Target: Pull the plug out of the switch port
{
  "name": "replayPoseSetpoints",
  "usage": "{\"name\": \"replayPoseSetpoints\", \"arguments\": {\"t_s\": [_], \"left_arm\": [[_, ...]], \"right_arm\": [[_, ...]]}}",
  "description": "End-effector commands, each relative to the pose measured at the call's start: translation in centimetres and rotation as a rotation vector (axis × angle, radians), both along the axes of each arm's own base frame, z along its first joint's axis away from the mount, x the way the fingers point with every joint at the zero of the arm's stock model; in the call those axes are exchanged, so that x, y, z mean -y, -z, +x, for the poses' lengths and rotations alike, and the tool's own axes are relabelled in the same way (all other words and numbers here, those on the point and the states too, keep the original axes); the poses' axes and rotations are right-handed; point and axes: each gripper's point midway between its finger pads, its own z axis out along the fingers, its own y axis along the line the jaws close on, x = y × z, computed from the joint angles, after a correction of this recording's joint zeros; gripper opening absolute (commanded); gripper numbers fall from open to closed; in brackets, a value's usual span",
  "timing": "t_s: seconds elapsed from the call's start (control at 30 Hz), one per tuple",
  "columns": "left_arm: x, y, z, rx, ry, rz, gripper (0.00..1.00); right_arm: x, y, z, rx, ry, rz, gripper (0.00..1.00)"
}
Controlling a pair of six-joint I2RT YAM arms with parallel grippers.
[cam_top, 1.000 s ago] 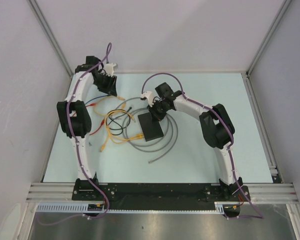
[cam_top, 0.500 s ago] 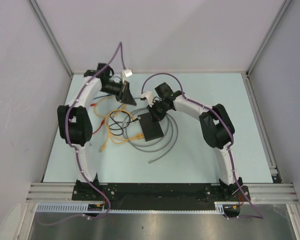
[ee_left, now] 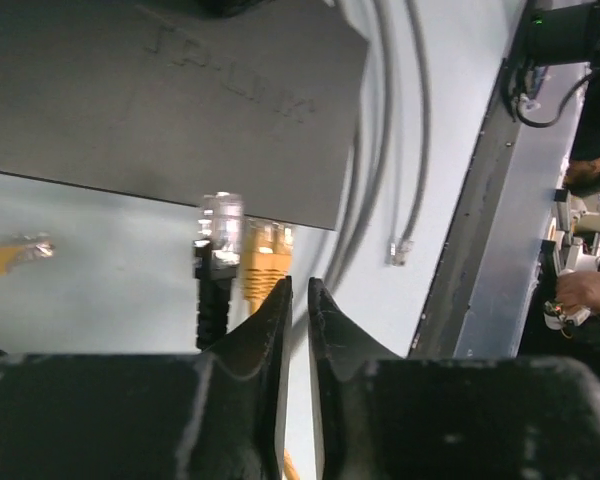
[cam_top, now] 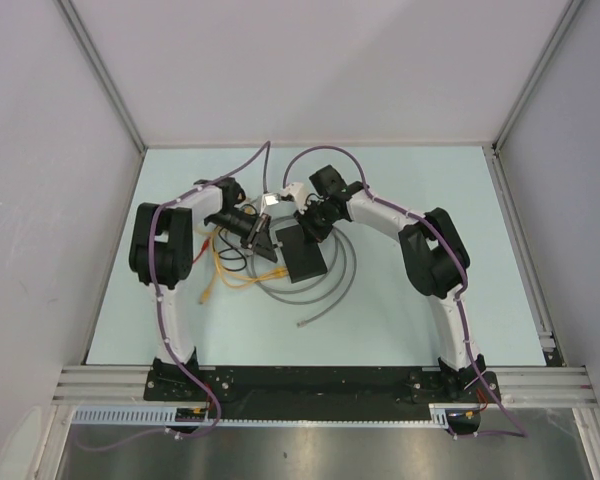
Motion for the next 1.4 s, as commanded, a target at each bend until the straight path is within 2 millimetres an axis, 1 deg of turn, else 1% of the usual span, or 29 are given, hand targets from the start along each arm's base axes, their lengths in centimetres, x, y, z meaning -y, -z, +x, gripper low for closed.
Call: {"name": "replayPoseSetpoints", "arguments": {"t_s": [0.0,0.07,0.13,0.17,0.2,0.23,0.27,0.37,0.43,0.47,0.53,0.57,0.6,0.67,0.83,1.07,1.13,1.17,1.23,1.27,1.3,1.37], "left_arm": [[0.0,2.5,0.6,0.012,0.003,0.052,0.18],[0.1,3.1,0.9,0.031,0.001,0.065,0.21],[0.1,3.6,0.9,0.016,-0.026,0.082,0.27],[0.2,3.7,1.8,0.058,-0.042,0.086,0.30],[0.1,4.0,1.5,0.037,-0.065,0.096,0.34],[0.1,4.2,1.6,0.037,-0.076,0.100,0.36],[0.2,4.2,2.2,0.064,-0.090,0.100,0.38],[0.5,5.1,1.8,0.004,-0.114,0.095,0.39],[1.0,5.0,1.6,-0.028,-0.107,0.072,0.39],[1.1,5.4,1.4,-0.045,-0.104,0.070,0.39],[1.4,5.2,1.2,-0.069,-0.095,0.048,0.37],[1.4,5.6,1.0,-0.089,-0.091,0.044,0.36],[1.6,5.5,1.3,-0.081,-0.082,0.034,0.35],[1.7,5.6,0.9,-0.113,-0.068,0.030,0.33],[2.3,5.6,0.6,-0.110,-0.036,0.029,0.31],[2.6,6.1,0.0,-0.119,-0.023,0.058,0.24],[2.7,5.7,-0.1,-0.120,-0.021,0.049,0.21],[3.0,5.2,-0.2,-0.127,-0.015,0.016,0.19],[3.3,4.7,-0.9,-0.180,-0.008,-0.021,0.19],[3.5,4.2,-0.4,-0.168,0.010,-0.050,0.19],[3.5,4.3,-1.4,-0.262,0.013,-0.054,0.19],[3.5,4.2,-1.3,-0.275,0.034,-0.065,0.20]], "right_arm": [[5.2,7.3,-2.9,-0.129,0.042,-0.262,0.00],[5.2,7.3,-2.9,-0.127,0.045,-0.263,0.00],[5.3,7.2,-2.8,-0.125,0.051,-0.265,0.00],[5.4,7.2,-2.7,-0.124,0.055,-0.267,0.00],[5.4,7.3,-2.7,-0.124,0.063,-0.271,0.00],[5.5,7.3,-2.6,-0.123,0.068,-0.271,0.00],[5.6,7.3,-2.6,-0.126,0.072,-0.271,0.00],[5.7,7.2,-2.6,-0.133,0.070,-0.270,0.00],[5.5,7.1,-3.0,-0.145,0.050,-0.259,0.00],[5.6,7.2,-3.1,-0.152,0.048,-0.259,0.00],[5.6,7.2,-3.2,-0.166,0.043,-0.247,0.00],[5.6,7.2,-3.2,-0.173,0.041,-0.245,0.00],[5.6,7.2,-3.3,-0.181,0.039,-0.238,0.00],[5.7,7.2,-3.3,-0.193,0.042,-0.233,0.00],[5.7,7.4,-3.2,-0.198,0.045,-0.233,0.00],[5.8,7.8,-3.1,-0.200,0.061,-0.242,0.00],[5.8,7.8,-3.1,-0.200,0.066,-0.242,0.00],[5.8,7.8,-3.1,-0.201,0.067,-0.242,0.00],[5.8,7.9,-3.1,-0.204,0.070,-0.245,0.00],[5.8,7.9,-3.1,-0.205,0.071,-0.245,0.00],[5.8,8.0,-3.2,-0.209,0.069,-0.246,0.00],[5.7,8.0,-3.2,-0.212,0.072,-0.245,0.00]]}}
